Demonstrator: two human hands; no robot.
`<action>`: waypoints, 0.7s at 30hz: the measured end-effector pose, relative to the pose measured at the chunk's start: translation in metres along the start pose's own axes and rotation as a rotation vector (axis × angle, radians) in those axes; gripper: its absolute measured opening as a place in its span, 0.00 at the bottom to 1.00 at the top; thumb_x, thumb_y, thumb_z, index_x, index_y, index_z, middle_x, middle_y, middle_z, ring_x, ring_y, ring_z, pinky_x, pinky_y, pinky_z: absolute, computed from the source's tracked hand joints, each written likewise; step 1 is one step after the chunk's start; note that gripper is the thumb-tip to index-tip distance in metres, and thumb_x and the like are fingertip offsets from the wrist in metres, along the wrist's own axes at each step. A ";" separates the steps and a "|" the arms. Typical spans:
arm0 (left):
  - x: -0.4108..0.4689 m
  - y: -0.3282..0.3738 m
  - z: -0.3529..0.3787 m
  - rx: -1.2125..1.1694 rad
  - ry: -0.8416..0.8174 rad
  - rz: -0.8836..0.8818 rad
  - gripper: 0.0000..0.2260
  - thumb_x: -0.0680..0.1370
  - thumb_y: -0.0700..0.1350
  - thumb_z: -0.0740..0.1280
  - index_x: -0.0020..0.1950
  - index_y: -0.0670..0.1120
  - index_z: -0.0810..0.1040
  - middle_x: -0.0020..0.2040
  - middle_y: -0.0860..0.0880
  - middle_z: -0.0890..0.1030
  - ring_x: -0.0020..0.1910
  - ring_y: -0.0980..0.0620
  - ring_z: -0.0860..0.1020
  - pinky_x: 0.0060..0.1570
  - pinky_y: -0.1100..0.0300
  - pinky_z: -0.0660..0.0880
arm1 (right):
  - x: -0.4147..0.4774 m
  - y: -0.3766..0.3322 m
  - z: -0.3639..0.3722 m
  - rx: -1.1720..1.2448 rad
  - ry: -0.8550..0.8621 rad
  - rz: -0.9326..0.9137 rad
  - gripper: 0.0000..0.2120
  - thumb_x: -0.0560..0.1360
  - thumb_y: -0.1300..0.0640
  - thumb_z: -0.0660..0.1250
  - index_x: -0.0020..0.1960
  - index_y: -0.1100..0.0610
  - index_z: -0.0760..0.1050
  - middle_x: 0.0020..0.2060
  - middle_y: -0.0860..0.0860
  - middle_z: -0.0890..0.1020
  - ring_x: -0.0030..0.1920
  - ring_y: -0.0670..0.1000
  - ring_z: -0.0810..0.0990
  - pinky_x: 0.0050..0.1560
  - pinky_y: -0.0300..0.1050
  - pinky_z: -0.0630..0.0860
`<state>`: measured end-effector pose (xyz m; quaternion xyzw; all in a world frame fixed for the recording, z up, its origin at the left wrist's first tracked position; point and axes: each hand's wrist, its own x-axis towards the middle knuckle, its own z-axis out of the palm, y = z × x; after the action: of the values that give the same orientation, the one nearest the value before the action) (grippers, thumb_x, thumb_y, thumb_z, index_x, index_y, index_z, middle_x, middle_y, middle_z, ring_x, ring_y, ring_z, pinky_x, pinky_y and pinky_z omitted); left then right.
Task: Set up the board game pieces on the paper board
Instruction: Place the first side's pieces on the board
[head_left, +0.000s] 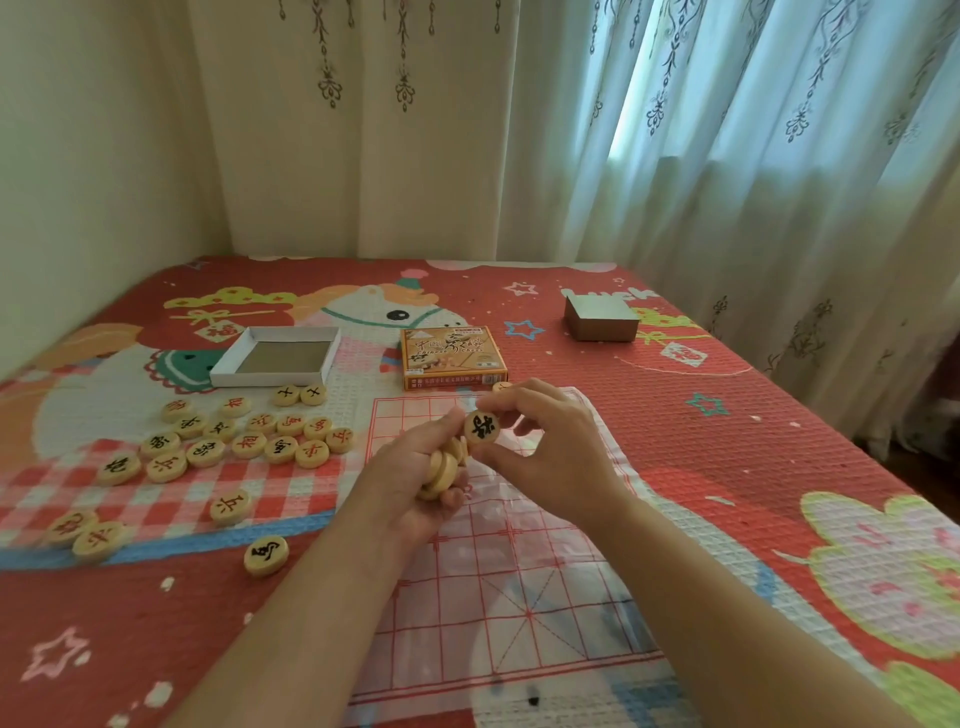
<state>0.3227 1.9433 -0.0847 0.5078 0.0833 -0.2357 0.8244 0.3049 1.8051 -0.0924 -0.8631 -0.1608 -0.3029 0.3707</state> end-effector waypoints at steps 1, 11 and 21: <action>0.000 0.000 0.000 0.001 0.000 -0.009 0.09 0.75 0.47 0.67 0.40 0.43 0.75 0.25 0.50 0.72 0.18 0.57 0.68 0.16 0.72 0.62 | 0.000 0.000 -0.001 -0.003 -0.007 -0.004 0.15 0.63 0.60 0.76 0.49 0.57 0.80 0.40 0.48 0.79 0.39 0.43 0.76 0.41 0.30 0.71; -0.016 -0.001 -0.014 -0.212 -0.037 -0.054 0.06 0.77 0.40 0.59 0.42 0.42 0.74 0.38 0.44 0.71 0.17 0.58 0.66 0.15 0.73 0.61 | -0.058 -0.023 -0.039 0.068 -0.217 -0.052 0.11 0.65 0.54 0.74 0.47 0.54 0.79 0.39 0.44 0.80 0.40 0.42 0.74 0.41 0.31 0.68; -0.035 -0.017 -0.012 -0.214 -0.033 0.005 0.06 0.77 0.40 0.59 0.43 0.43 0.74 0.37 0.45 0.70 0.18 0.58 0.66 0.16 0.73 0.62 | -0.093 -0.029 -0.051 -0.123 -0.588 -0.075 0.13 0.65 0.51 0.73 0.49 0.53 0.81 0.42 0.42 0.79 0.44 0.41 0.74 0.48 0.36 0.70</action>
<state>0.2850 1.9576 -0.0906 0.4131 0.0933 -0.2318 0.8757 0.1988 1.7819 -0.1086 -0.9281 -0.2745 -0.0625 0.2436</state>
